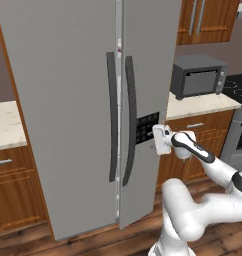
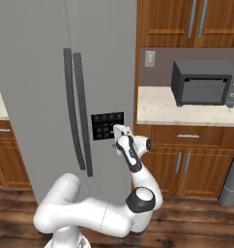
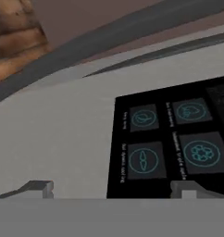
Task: The ice cube tray has been filled with water. Take the tray and place it in the freezer to make ice. Close the freezer door after placing the tray.
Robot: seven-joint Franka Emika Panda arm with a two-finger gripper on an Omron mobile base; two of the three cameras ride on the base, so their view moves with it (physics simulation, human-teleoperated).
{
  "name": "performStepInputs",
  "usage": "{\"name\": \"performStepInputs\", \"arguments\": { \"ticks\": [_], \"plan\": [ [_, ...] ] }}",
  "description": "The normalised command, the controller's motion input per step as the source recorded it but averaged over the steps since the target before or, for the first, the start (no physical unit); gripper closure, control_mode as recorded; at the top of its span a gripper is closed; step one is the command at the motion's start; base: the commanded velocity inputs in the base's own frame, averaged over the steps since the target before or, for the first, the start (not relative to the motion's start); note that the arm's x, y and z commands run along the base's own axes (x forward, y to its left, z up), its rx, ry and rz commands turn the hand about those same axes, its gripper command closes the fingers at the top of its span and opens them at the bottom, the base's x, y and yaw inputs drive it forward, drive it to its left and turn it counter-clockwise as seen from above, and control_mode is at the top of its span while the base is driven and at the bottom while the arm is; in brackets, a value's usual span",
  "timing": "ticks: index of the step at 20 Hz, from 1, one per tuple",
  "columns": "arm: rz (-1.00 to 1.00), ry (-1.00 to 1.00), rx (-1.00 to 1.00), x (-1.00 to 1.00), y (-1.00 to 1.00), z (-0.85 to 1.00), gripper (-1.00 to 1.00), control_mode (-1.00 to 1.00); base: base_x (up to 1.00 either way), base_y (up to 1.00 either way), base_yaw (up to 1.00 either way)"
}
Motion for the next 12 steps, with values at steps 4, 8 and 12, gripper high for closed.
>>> {"name": "performStepInputs", "arguments": {
  "ticks": [4,8,12],
  "plan": [
    [-0.02,-0.07,0.00,0.57,0.67,-0.21,-1.00,-1.00,0.00,0.00,0.00],
    [-0.11,-0.03,-0.01,0.70,0.63,-0.12,-1.00,-1.00,0.00,0.00,0.00],
    [-0.18,0.00,-0.04,0.71,0.51,-0.04,-1.00,-1.00,0.00,0.00,0.00]
  ]
}}
